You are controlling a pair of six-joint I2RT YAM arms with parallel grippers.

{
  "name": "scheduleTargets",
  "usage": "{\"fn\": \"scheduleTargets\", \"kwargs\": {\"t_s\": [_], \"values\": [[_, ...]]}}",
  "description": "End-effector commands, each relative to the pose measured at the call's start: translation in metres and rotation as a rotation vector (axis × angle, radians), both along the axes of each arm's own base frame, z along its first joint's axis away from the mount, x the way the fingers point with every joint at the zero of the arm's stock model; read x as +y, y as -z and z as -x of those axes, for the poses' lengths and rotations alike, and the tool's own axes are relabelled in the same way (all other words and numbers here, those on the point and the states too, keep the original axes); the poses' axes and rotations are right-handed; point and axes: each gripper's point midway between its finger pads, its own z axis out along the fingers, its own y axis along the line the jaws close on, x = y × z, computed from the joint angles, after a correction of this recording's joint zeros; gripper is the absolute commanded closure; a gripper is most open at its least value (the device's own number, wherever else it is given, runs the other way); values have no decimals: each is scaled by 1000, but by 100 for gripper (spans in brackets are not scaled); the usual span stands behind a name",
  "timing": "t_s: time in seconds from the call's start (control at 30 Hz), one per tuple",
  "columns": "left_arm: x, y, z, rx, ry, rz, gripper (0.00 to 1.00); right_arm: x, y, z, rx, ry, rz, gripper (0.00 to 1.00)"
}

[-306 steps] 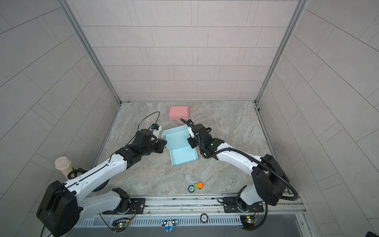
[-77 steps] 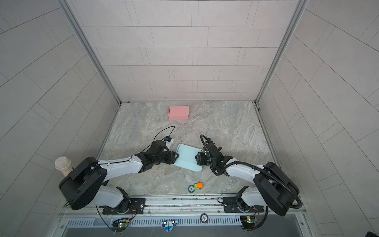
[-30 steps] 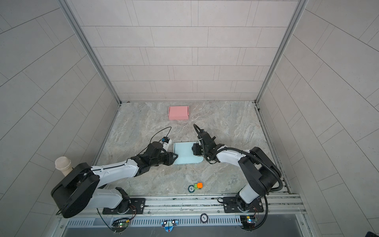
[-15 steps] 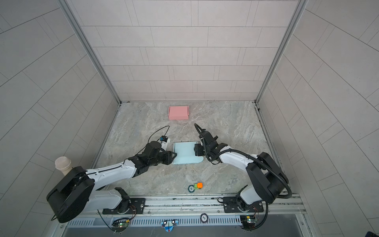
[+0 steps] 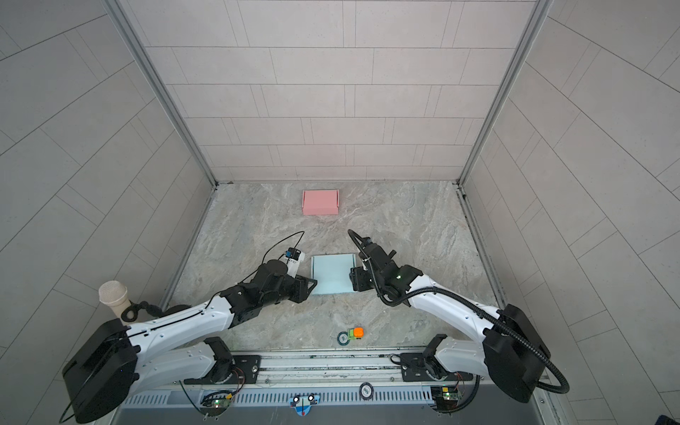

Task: Fold the paper box

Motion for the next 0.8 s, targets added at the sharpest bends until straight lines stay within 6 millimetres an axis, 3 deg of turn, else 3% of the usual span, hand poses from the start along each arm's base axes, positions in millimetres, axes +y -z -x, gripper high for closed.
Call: {"fn": "scheduleTargets", "kwargs": {"t_s": [0.0,0.3,0.43,0.77], "values": [[-1,7,8,6,-11,-10,50,-9,13,13,37,25,27,35],[-4,19,10,15,-18,-5,43,8,24,22,67,-11,21,36],[-7,21,11,21,-9,2,37,11,27,19,62,-7,21,36],[-13,21,8,20,-6,28,35,17,35,10,66,-6,49,35]]}}
